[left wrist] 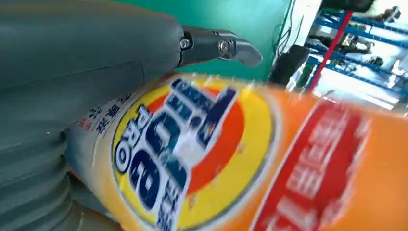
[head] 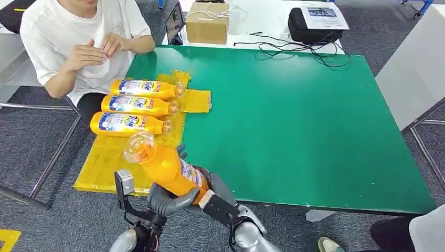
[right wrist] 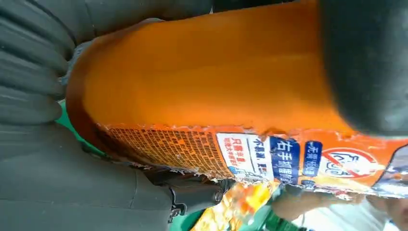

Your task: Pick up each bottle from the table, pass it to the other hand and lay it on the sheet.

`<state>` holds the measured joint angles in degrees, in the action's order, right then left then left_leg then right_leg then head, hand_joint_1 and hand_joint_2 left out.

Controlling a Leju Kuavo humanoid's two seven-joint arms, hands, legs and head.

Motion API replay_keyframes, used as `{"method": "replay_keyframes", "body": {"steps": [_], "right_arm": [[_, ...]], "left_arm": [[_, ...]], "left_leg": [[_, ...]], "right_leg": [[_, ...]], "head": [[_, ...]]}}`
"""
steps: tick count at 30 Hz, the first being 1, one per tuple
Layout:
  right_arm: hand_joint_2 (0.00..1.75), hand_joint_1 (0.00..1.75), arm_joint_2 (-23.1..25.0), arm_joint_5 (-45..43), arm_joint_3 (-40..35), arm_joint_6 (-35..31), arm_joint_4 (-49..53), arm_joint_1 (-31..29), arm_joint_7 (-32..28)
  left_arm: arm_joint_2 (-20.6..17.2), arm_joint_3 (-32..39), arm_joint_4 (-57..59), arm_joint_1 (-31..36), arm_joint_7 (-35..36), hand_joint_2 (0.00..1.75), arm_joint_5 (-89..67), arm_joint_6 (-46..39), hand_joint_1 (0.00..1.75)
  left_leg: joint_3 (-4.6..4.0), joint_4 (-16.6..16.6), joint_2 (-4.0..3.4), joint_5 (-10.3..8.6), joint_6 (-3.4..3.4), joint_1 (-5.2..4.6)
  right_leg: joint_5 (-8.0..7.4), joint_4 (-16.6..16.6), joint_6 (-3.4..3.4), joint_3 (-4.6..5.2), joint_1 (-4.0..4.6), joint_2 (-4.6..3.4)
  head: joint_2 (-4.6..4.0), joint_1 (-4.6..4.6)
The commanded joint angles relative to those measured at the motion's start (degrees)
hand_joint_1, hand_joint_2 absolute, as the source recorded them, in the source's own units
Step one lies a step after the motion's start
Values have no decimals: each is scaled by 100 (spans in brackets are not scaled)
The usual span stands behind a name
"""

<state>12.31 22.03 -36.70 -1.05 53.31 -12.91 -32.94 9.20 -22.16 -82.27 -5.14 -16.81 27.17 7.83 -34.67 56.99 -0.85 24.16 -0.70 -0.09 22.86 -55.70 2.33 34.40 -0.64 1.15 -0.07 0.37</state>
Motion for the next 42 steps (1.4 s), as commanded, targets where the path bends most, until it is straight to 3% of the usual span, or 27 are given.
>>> {"method": "replay_keyframes", "body": {"steps": [1,2,3,4,5,6,7,12,13,14,15,16,23,29,32,35,36,42], "right_arm": [[175,175,182,-69,-789,76,-1425,-80,-139],[175,175,168,-36,-834,59,-1424,-75,-136],[175,175,162,-1,-868,28,-1418,-68,-137],[175,175,154,-12,-887,47,-1424,-85,-136],[175,175,136,-10,-905,34,-1428,-114,-152],[175,175,141,-99,-864,73,-1402,-109,-243],[175,175,147,-198,-850,193,-1400,-110,-317],[175,175,157,-295,-823,221,-1443,-144,-266],[175,66,162,-304,-818,228,-1464,-159,-248],[175,0,181,-317,-800,207,-1501,-178,-192],[175,0,204,-317,-787,160,-1541,-198,-145],[0,0,217,-301,-785,110,-1571,-211,-90],[0,0,223,-295,-787,96,-1576,-213,-78],[0,0,273,-300,-626,-378,-1437,-90,-221],[0,0,297,-568,-369,-701,-1112,135,-706],[0,0,188,-776,-333,-1070,-507,385,-706],[0,0,87,-1035,-345,-1397,0,537,-706],[0,0,48,-1063,-346,-1380,27,536,-706]], "left_arm": [[221,186,40,366,621,175,1274,465,14],[217,160,89,360,550,175,1208,424,5],[239,170,145,359,533,175,1284,446,7],[243,186,173,365,521,175,1317,455,16],[250,206,194,383,506,175,1331,448,37],[274,244,206,402,485,175,1368,441,150],[283,247,207,420,475,175,1400,456,175],[266,226,74,406,370,175,1444,639,175],[265,240,54,402,344,175,1438,664,175],[267,271,5,389,323,175,1444,686,175],[284,317,-62,366,274,175,1456,733,175],[295,350,-111,349,236,175,1463,758,175],[297,363,-129,343,234,175,1464,760,175],[293,612,-249,389,82,175,1262,494,175],[-8,571,-169,496,-119,175,357,-13,175],[-307,432,118,702,-352,175,-914,-788,175],[-548,300,421,897,-441,175,-2093,-1405,175],[-584,370,527,951,-456,175,-2086,-1380,175]], "left_leg": [[25,-4,19,7,6,9],[34,-1,26,13,8,12],[30,-3,26,10,7,10],[22,-2,22,7,5,7],[31,-1,27,11,7,11],[24,-3,29,7,5,7],[33,2,31,14,7,11],[19,0,20,6,5,8],[13,-2,10,3,4,5],[24,-1,17,8,6,8],[24,2,21,10,7,11],[14,-1,14,3,6,7],[20,3,20,8,5,10],[19,3,14,9,6,10],[22,-2,25,6,7,8],[21,-6,17,5,9,7],[8,-7,8,-1,5,3],[18,-8,9,4,6,4]], "right_leg": [[11,6,-8,-29,7,8],[17,6,-10,-41,10,10],[15,7,-8,-36,8,12],[11,6,-6,-25,5,12],[17,7,-8,-37,9,14],[15,5,-6,-28,6,19],[21,3,-9,-38,8,18],[15,5,-7,-21,6,20],[10,4,-5,-12,4,13],[16,3,-8,-25,6,16],[16,5,-9,-28,9,18],[11,4,-7,-14,6,16],[15,3,-8,-22,8,18],[14,2,-7,-19,8,12],[16,3,-8,-24,6,23],[13,5,-10,-20,5,15],[6,4,-6,-5,2,13],[7,5,-7,-16,3,2]], "head": [[0,0],[0,-2],[0,-2],[0,-4],[0,0],[0,-2],[0,0],[0,-2],[0,-2],[0,-2],[0,-2],[0,-2],[0,-2],[0,-2],[0,2],[0,-7],[0,7],[0,2]]}}
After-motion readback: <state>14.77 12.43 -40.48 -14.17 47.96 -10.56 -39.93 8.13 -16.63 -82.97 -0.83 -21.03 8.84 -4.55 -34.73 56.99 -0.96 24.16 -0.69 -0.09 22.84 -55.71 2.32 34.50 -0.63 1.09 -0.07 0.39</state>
